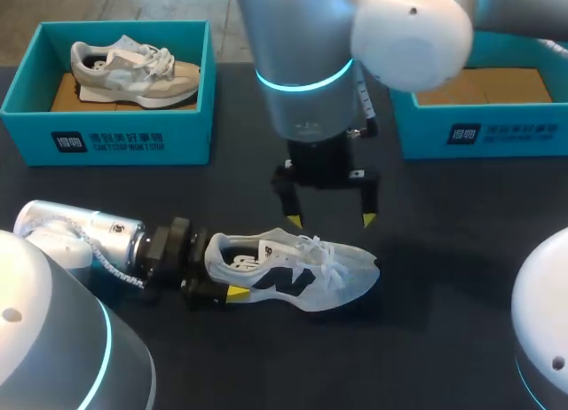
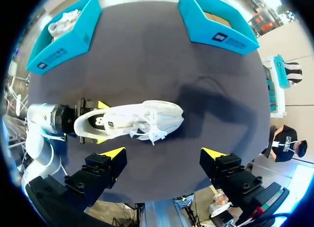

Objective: Take the shoe out of the shoebox, open the shoe tongue, remove and reinsert the insole, then place the shoe into the shoebox

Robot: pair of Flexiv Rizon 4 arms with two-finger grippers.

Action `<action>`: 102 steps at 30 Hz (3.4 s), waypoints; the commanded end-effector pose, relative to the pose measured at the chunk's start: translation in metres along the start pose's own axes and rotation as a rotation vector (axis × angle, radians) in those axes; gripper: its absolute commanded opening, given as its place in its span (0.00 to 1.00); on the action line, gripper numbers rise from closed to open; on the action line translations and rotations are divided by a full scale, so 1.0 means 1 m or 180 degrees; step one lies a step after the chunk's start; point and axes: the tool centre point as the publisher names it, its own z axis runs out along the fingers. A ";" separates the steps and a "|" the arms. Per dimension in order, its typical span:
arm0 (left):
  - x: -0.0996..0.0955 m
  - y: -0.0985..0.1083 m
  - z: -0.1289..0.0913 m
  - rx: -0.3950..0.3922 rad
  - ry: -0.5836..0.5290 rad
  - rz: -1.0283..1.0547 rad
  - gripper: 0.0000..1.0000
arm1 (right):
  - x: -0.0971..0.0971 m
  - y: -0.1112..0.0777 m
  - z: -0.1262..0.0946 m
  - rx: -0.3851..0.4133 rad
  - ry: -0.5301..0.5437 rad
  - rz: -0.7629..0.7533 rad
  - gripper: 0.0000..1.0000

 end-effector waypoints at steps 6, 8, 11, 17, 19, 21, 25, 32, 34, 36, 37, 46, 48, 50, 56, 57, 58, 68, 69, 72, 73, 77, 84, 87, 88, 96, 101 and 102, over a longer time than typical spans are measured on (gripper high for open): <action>-0.002 0.002 0.001 0.0001 -0.0008 0.0000 0.00 | 0.050 -0.007 0.007 -0.0112 -0.0564 0.0233 1.00; -0.002 0.002 0.001 0.0001 -0.0008 0.0000 0.00 | 0.056 -0.007 0.008 -0.0147 -0.0631 0.0269 1.00; -0.002 0.002 0.001 0.0001 -0.0008 0.0000 0.00 | 0.065 -0.009 0.011 -0.0190 -0.0755 0.0308 1.00; -0.002 0.002 0.001 0.0001 -0.0008 0.0000 0.00 | 0.081 -0.011 0.019 -0.0224 -0.0879 0.0393 1.00; -0.002 0.002 0.001 0.0001 -0.0008 0.0000 0.00 | 0.086 -0.011 0.021 -0.0260 -0.0933 0.0428 1.00; -0.002 0.002 0.001 0.0001 -0.0008 0.0000 0.00 | 0.090 -0.011 0.024 -0.0267 -0.1018 0.0480 1.00; -0.002 0.002 0.001 0.0001 -0.0008 0.0000 0.00 | 0.097 -0.009 0.033 -0.0267 -0.1134 0.0572 1.00; -0.002 0.002 0.001 0.0001 -0.0008 0.0000 0.00 | 0.110 -0.008 0.045 -0.0300 -0.1371 0.0681 1.00; -0.002 0.002 0.001 0.0001 -0.0008 0.0000 0.00 | 0.113 -0.008 0.046 -0.0306 -0.1410 0.0697 1.00; -0.002 0.002 0.001 0.0001 -0.0008 0.0000 0.00 | 0.115 -0.007 0.050 -0.0297 -0.1463 0.0741 1.00; -0.002 0.002 0.001 0.0001 -0.0008 0.0000 0.00 | 0.116 -0.007 0.051 -0.0296 -0.1468 0.0761 1.00; -0.002 0.002 0.001 0.0001 -0.0008 0.0000 0.00 | 0.116 -0.005 0.062 -0.0231 -0.1710 0.1038 1.00; -0.002 0.002 0.001 0.0001 -0.0008 0.0000 0.00 | 0.114 -0.005 0.065 -0.0231 -0.1698 0.1093 1.00; -0.002 0.002 0.001 0.0001 -0.0008 0.0000 0.00 | 0.112 -0.004 0.067 -0.0231 -0.1719 0.1156 1.00; -0.002 0.002 0.001 0.0001 -0.0008 0.0000 0.00 | 0.111 0.001 0.069 -0.0255 -0.1796 0.1336 1.00; -0.002 0.002 0.001 0.0001 -0.0008 0.0000 0.00 | 0.111 0.002 0.070 -0.0260 -0.1798 0.1350 1.00; -0.002 0.002 0.001 0.0001 -0.0008 0.0000 0.00 | 0.111 0.003 0.070 -0.0267 -0.1789 0.1356 1.00; -0.002 0.002 0.001 0.0001 -0.0008 0.0000 0.00 | 0.105 0.013 0.077 -0.0320 -0.1674 0.1448 1.00; -0.002 0.002 0.001 0.0001 -0.0008 0.0000 0.00 | 0.104 0.013 0.078 -0.0318 -0.1662 0.1461 1.00; -0.002 0.002 0.001 0.0001 -0.0008 0.0000 0.00 | 0.101 0.014 0.080 -0.0322 -0.1639 0.1488 1.00; -0.002 0.002 0.001 0.0001 -0.0008 0.0000 0.00 | 0.100 0.015 0.081 -0.0323 -0.1633 0.1490 1.00; -0.002 0.002 0.001 0.0001 -0.0008 0.0000 0.00 | 0.097 0.019 0.087 -0.0307 -0.1606 0.1504 1.00; -0.002 0.002 0.001 0.0001 -0.0008 0.0000 0.00 | 0.087 0.021 0.089 -0.0306 -0.1549 0.1568 1.00; -0.002 0.002 0.001 0.0001 -0.0008 0.0000 0.00 | 0.083 0.022 0.090 -0.0305 -0.1542 0.1591 1.00; -0.002 0.002 0.001 0.0001 -0.0008 0.0000 0.00 | 0.082 0.022 0.090 -0.0302 -0.1535 0.1600 1.00; -0.002 0.002 0.001 0.0001 -0.0008 0.0000 0.00 | 0.078 0.022 0.093 -0.0298 -0.1497 0.1618 1.00; -0.002 0.002 0.001 0.0001 -0.0008 0.0000 0.00 | 0.073 0.021 0.095 -0.0297 -0.1429 0.1633 1.00; -0.002 0.002 0.001 0.0001 -0.0008 0.0000 0.00 | 0.072 0.021 0.094 -0.0299 -0.1420 0.1640 1.00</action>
